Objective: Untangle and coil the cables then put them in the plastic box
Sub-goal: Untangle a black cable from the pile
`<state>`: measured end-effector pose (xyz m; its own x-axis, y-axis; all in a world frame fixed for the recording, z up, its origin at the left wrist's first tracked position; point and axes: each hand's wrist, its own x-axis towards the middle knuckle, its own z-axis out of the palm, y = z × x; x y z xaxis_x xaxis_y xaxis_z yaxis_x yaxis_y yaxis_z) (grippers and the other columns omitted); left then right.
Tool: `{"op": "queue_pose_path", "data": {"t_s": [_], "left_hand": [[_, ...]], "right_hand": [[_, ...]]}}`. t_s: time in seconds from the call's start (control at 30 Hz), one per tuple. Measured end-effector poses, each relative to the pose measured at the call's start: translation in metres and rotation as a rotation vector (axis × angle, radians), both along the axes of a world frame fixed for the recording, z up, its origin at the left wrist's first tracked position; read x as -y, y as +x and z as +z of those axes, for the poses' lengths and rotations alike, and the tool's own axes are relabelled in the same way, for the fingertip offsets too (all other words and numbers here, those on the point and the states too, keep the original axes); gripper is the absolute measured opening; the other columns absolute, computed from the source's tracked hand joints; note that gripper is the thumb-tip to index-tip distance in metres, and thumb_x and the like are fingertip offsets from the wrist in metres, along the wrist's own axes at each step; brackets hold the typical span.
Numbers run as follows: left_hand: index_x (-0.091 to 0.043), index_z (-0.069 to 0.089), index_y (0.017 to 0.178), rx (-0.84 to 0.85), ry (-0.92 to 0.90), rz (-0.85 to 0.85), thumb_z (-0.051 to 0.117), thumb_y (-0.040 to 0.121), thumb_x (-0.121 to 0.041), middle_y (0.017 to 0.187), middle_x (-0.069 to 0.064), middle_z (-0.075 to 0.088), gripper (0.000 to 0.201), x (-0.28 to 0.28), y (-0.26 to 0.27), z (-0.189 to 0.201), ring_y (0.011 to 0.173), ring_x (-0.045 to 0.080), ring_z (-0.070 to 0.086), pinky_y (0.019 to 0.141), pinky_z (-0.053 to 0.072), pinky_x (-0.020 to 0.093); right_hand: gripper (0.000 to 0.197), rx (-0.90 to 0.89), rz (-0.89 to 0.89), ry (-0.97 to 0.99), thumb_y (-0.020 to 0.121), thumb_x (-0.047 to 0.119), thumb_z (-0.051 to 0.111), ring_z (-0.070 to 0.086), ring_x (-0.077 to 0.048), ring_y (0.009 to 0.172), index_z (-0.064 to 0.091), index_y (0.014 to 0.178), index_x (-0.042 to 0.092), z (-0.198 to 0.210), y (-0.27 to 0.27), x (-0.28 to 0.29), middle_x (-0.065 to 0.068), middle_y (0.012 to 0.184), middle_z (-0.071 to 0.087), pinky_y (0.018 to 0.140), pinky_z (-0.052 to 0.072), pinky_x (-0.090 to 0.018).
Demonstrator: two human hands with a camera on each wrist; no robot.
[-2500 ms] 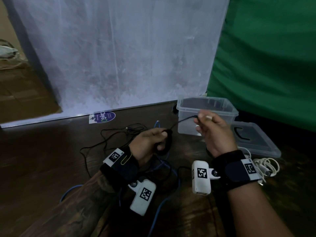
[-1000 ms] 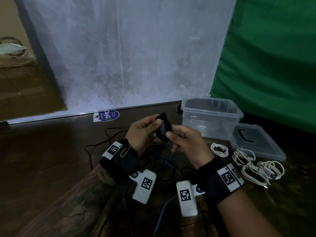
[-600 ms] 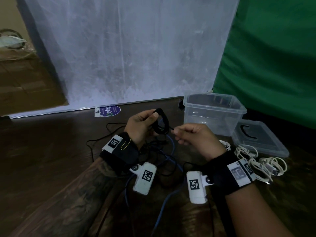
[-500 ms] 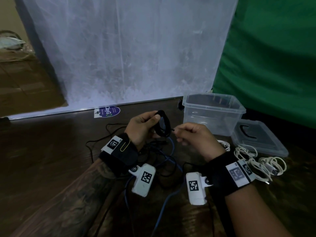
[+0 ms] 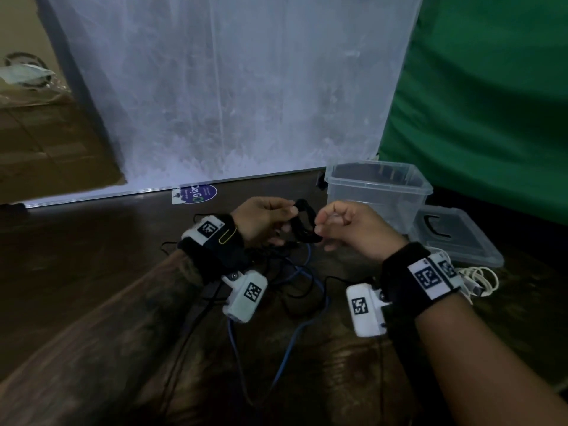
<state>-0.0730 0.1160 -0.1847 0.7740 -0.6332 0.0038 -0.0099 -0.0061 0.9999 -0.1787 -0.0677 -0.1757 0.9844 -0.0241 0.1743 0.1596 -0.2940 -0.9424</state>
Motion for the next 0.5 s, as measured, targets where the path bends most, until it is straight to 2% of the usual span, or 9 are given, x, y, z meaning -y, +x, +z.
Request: {"op": "queue_pose_path", "data": {"t_s": [0.1,0.17,0.2,0.27,0.33,0.37,0.43,0.5], "left_hand": [[-0.012,0.067,0.096,0.275,0.394,-0.029,0.066,0.088,-0.010,0.062,0.004,0.057,0.009,-0.008,0.009,-0.001,0.048,0.012,0.048,0.041,0.040,0.019],[-0.014,0.069,0.100,0.410,0.660,-0.119,0.067,0.086,-0.009,0.063,-0.004,0.062,0.014,-0.011,0.011,-0.002,0.044,0.005,0.050,0.040,0.041,0.017],[-0.016,0.070,0.102,0.436,0.760,-0.164,0.069,0.085,-0.011,0.071,-0.003,0.065,0.017,-0.012,0.012,-0.004,0.047,0.005,0.053,0.041,0.043,0.017],[-0.022,0.071,0.098,0.491,0.889,-0.214,0.071,0.083,-0.016,0.088,0.002,0.070,0.016,-0.012,0.012,-0.010,0.061,0.012,0.062,0.047,0.052,0.023],[-0.027,0.070,0.092,0.566,0.957,-0.231,0.072,0.082,-0.017,0.093,0.000,0.071,0.014,-0.010,0.009,-0.013,0.076,0.016,0.067,0.062,0.059,0.031],[-0.028,0.070,0.091,0.591,0.989,-0.225,0.071,0.082,-0.017,0.093,-0.001,0.071,0.015,-0.009,0.008,-0.014,0.081,0.016,0.067,0.071,0.059,0.033],[-0.024,0.072,0.101,0.642,1.061,-0.181,0.069,0.084,-0.016,0.099,-0.001,0.070,0.020,-0.005,0.007,-0.015,0.092,0.016,0.067,0.083,0.055,0.029],[-0.018,0.070,0.111,0.696,1.108,-0.150,0.068,0.085,-0.015,0.106,0.001,0.069,0.026,-0.003,0.006,-0.018,0.102,0.018,0.065,0.086,0.050,0.026]], "right_hand": [[0.014,-0.139,-0.125,-0.095,0.090,-0.005,0.064,0.068,-0.016,0.060,0.062,0.084,0.008,-0.002,0.000,0.023,-0.013,0.073,0.067,0.057,0.056,-0.027],[0.014,-0.252,-0.213,-0.191,0.091,-0.005,0.061,0.068,-0.021,0.064,0.062,0.083,0.007,-0.006,0.000,0.038,-0.015,0.079,0.068,0.057,0.056,-0.029],[0.014,-0.317,-0.237,-0.236,0.091,-0.005,0.060,0.068,-0.023,0.065,0.063,0.084,0.007,-0.009,-0.001,0.044,-0.016,0.082,0.068,0.056,0.056,-0.029],[0.013,-0.439,-0.247,-0.311,0.091,-0.006,0.059,0.068,-0.024,0.067,0.063,0.086,0.006,-0.012,0.000,0.049,-0.018,0.085,0.069,0.056,0.057,-0.030],[0.010,-0.501,-0.264,-0.425,0.089,-0.002,0.063,0.069,-0.026,0.072,0.068,0.087,0.007,-0.013,0.002,0.051,-0.018,0.090,0.072,0.066,0.060,-0.035],[0.008,-0.512,-0.278,-0.495,0.087,0.002,0.066,0.070,-0.025,0.075,0.070,0.088,0.009,-0.013,0.004,0.052,-0.017,0.094,0.074,0.073,0.059,-0.037],[0.010,-0.515,-0.295,-0.616,0.085,0.011,0.072,0.068,-0.022,0.080,0.074,0.095,0.011,-0.011,0.005,0.053,-0.013,0.097,0.074,0.076,0.057,-0.033],[0.025,-0.533,-0.297,-0.708,0.083,0.023,0.075,0.066,-0.022,0.089,0.074,0.105,0.011,-0.009,0.005,0.053,-0.010,0.102,0.072,0.080,0.054,-0.031]]}}
